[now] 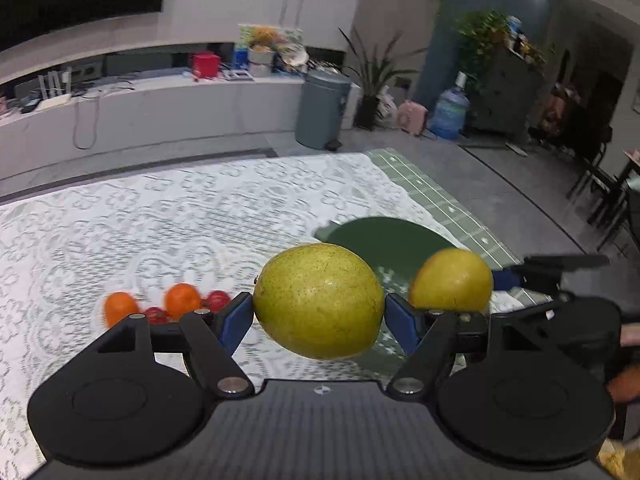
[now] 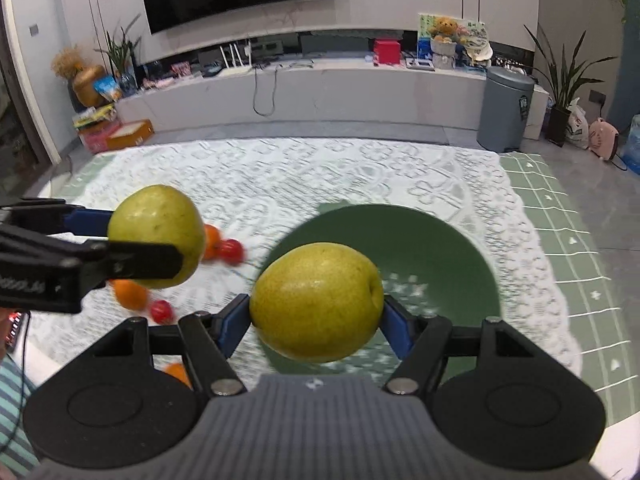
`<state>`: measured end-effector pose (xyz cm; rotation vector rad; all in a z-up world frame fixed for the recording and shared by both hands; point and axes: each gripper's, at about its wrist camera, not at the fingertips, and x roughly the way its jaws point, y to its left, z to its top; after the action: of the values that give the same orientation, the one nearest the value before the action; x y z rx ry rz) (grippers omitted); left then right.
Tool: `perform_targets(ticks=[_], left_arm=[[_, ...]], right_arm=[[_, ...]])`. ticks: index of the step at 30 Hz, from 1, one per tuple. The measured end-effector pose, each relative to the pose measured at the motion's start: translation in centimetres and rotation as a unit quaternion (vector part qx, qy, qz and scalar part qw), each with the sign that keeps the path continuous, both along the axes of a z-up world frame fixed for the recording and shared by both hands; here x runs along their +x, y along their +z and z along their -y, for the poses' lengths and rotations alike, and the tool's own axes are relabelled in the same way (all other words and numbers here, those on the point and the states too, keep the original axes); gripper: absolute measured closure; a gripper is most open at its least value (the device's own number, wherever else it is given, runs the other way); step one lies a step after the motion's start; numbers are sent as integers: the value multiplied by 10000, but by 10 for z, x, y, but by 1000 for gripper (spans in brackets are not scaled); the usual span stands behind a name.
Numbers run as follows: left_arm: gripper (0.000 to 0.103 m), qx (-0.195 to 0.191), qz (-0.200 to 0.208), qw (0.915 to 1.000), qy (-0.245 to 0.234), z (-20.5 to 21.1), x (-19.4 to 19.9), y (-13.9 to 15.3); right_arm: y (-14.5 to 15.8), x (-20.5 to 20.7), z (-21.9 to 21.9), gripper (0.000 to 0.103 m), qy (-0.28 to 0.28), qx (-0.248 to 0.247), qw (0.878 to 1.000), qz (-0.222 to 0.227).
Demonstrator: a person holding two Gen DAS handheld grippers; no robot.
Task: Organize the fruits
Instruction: 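Carry both pears into the green colander with both tools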
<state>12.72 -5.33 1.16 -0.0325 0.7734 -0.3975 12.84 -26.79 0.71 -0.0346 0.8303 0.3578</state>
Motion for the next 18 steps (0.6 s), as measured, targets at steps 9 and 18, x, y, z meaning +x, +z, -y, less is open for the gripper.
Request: perform_targets(ticks=[9,18], left_arm=[[20,300,-348,9974,-553,38,19,-20],[20,661,-585,9918,-926,55,43,-30]], right_arm=[[-20,30,14,36,420,-450,9974,-377],[-35,46,6,36,776,-745,9918,-689]])
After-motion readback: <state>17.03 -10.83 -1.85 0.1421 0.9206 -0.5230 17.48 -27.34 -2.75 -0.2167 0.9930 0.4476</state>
